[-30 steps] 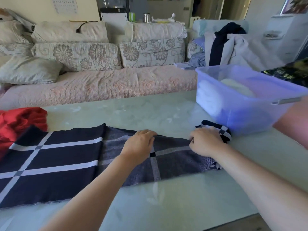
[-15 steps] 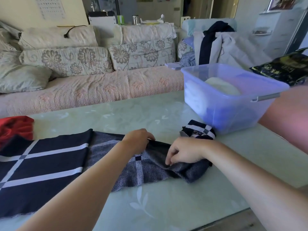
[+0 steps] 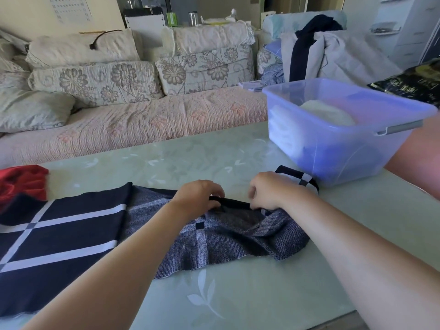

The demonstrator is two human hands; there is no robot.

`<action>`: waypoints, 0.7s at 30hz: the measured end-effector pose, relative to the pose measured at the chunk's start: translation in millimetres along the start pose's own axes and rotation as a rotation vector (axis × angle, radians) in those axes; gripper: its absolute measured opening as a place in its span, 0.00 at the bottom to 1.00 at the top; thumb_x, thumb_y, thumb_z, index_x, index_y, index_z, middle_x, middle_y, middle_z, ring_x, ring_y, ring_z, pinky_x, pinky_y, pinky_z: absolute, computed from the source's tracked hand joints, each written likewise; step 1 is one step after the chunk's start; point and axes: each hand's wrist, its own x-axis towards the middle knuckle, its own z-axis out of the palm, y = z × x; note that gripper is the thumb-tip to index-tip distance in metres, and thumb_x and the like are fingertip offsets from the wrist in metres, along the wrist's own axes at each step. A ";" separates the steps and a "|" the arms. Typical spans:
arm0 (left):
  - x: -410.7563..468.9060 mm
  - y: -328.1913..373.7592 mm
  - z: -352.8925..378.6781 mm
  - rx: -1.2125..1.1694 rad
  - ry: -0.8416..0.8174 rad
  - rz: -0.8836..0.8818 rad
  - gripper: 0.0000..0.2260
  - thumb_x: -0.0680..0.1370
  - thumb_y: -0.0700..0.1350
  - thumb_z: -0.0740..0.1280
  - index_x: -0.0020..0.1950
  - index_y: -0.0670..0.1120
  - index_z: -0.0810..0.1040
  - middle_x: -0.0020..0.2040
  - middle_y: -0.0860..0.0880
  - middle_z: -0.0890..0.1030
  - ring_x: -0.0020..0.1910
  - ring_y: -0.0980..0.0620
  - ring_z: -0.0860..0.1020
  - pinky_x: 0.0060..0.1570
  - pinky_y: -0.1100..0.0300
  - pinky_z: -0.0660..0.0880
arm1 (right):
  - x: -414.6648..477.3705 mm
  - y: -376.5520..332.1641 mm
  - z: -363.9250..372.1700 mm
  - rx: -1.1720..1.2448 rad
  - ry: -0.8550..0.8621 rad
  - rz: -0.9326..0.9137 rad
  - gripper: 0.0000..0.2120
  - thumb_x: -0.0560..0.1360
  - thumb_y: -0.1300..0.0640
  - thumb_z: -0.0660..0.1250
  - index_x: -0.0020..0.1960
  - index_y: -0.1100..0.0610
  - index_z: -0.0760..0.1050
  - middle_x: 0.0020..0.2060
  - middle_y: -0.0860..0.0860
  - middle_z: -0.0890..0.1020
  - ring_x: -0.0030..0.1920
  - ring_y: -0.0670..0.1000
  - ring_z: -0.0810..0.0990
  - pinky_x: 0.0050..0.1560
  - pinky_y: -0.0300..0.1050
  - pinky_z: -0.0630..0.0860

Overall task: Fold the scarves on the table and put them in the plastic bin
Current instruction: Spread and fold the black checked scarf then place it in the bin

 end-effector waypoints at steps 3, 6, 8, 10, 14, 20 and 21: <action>5.1 -0.9 3.4 0.028 0.062 0.005 0.07 0.79 0.48 0.66 0.55 0.55 0.81 0.52 0.56 0.80 0.50 0.53 0.78 0.44 0.60 0.73 | 5.9 6.3 -1.7 -0.034 -0.091 0.021 0.14 0.63 0.42 0.76 0.45 0.47 0.84 0.42 0.42 0.85 0.46 0.48 0.83 0.53 0.46 0.81; 17.6 -2.7 3.8 -0.091 0.160 -0.031 0.05 0.79 0.45 0.64 0.52 0.50 0.79 0.49 0.51 0.80 0.48 0.48 0.78 0.45 0.55 0.75 | 20.6 15.2 -5.2 0.008 -0.040 0.078 0.09 0.67 0.46 0.73 0.43 0.50 0.84 0.35 0.44 0.85 0.44 0.49 0.83 0.50 0.46 0.81; 31.8 -3.8 0.6 -0.166 0.245 -0.055 0.05 0.79 0.42 0.64 0.53 0.46 0.78 0.49 0.48 0.80 0.47 0.45 0.77 0.44 0.54 0.73 | 33.7 21.7 -8.2 0.026 0.190 0.147 0.10 0.70 0.48 0.71 0.48 0.51 0.83 0.43 0.48 0.85 0.48 0.54 0.82 0.49 0.44 0.78; 47.1 -3.0 -3.1 -0.215 0.319 -0.098 0.05 0.79 0.39 0.64 0.53 0.43 0.78 0.49 0.44 0.79 0.46 0.43 0.76 0.43 0.56 0.70 | 45.3 21.8 -10.6 -0.028 0.455 0.186 0.08 0.74 0.52 0.68 0.49 0.54 0.82 0.46 0.53 0.84 0.47 0.58 0.81 0.43 0.43 0.72; 66.5 0.5 1.9 -0.297 0.277 -0.209 0.11 0.79 0.40 0.65 0.62 0.44 0.74 0.60 0.44 0.74 0.51 0.43 0.76 0.51 0.56 0.71 | 64.6 9.0 -2.8 0.111 0.619 0.212 0.06 0.76 0.60 0.63 0.48 0.59 0.78 0.46 0.58 0.82 0.49 0.62 0.80 0.41 0.46 0.69; 45.5 4.7 37.5 -0.227 0.173 -0.119 0.24 0.82 0.49 0.62 0.76 0.54 0.57 0.79 0.52 0.50 0.64 0.44 0.72 0.61 0.49 0.70 | 71.5 4.8 25.1 0.119 0.128 0.006 0.27 0.76 0.53 0.65 0.73 0.51 0.63 0.66 0.54 0.76 0.65 0.60 0.75 0.63 0.55 0.71; 42.4 4.0 41.8 -0.209 0.166 -0.125 0.23 0.82 0.52 0.60 0.76 0.55 0.58 0.79 0.52 0.52 0.69 0.44 0.68 0.66 0.45 0.67 | 69.6 6.9 27.1 0.082 0.097 -0.012 0.27 0.77 0.49 0.63 0.74 0.50 0.61 0.67 0.54 0.75 0.65 0.60 0.75 0.63 0.56 0.70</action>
